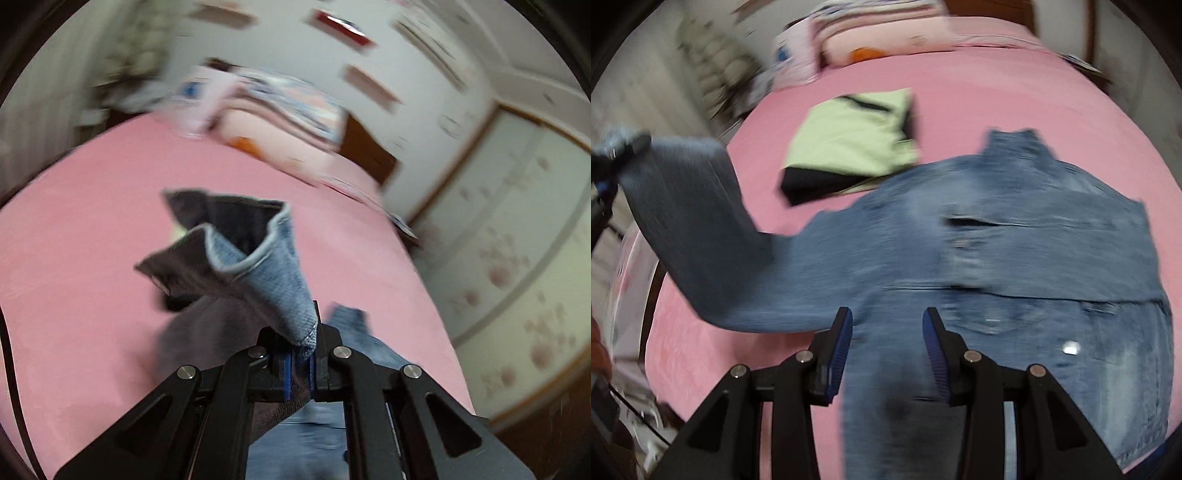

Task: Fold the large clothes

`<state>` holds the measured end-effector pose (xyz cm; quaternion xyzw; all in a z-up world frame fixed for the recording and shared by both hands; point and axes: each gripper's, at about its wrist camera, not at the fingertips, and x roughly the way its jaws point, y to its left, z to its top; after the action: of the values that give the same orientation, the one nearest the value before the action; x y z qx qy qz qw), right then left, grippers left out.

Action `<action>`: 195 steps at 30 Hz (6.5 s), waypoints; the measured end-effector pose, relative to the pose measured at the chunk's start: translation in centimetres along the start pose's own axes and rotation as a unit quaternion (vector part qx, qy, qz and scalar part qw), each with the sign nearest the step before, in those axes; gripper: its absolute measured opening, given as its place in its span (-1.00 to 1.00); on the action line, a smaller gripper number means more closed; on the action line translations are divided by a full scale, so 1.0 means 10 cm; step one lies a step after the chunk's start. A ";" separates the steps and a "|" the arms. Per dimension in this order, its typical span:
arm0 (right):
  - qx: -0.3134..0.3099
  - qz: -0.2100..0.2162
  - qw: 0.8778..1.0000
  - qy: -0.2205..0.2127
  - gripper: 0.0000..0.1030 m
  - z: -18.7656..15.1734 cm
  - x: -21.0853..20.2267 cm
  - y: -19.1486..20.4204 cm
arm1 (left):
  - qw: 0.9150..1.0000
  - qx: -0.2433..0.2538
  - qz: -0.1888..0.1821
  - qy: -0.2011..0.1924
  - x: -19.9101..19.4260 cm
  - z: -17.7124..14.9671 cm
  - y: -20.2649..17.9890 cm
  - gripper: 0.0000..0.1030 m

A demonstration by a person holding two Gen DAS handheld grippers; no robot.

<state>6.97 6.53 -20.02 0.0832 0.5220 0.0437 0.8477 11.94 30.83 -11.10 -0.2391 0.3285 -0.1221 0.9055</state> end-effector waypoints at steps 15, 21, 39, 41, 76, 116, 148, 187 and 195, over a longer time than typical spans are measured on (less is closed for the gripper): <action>0.086 -0.067 0.993 0.036 -0.22 -0.28 -0.16 -2.44 | 0.955 0.068 0.019 0.289 2.18 -1.94 -1.56 -0.16; 0.037 -0.002 0.998 0.046 -0.23 -0.05 0.00 -2.56 | 0.975 0.008 0.075 0.209 1.51 -1.86 -1.18 0.16; 0.075 0.124 0.983 0.113 -0.12 0.49 1.36 -2.61 | 0.945 0.036 0.274 0.176 1.49 -1.97 -0.16 0.31; 0.067 0.123 0.984 0.114 -0.12 0.54 1.42 -2.56 | 0.941 0.034 0.292 0.170 1.60 -1.93 -0.10 0.31; -0.010 -0.013 0.997 -0.073 -0.86 0.84 0.41 -2.63 | 0.907 -0.025 0.373 0.196 1.88 -1.96 0.33 0.31; -0.317 0.097 0.939 0.088 -0.44 1.13 1.71 -1.17 | 0.930 0.001 0.299 0.215 1.43 -1.88 0.13 0.39; -0.318 -0.008 0.948 -0.006 -0.92 1.04 1.60 -1.06 | 0.929 -0.032 0.295 0.221 1.56 -2.15 0.28 0.40; -0.118 -0.026 0.992 0.035 -1.00 0.04 1.15 -2.12 | 0.929 0.088 0.273 0.232 2.13 -2.26 -0.16 0.46; -0.060 -0.024 0.996 0.053 -0.89 0.08 0.79 -2.62 | 0.924 0.073 0.283 0.249 2.01 -2.12 -0.29 0.47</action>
<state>10.92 -18.01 -31.46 0.0169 0.5643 0.0586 0.8233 13.06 13.25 -34.55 -0.0317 0.5874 0.0598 0.8065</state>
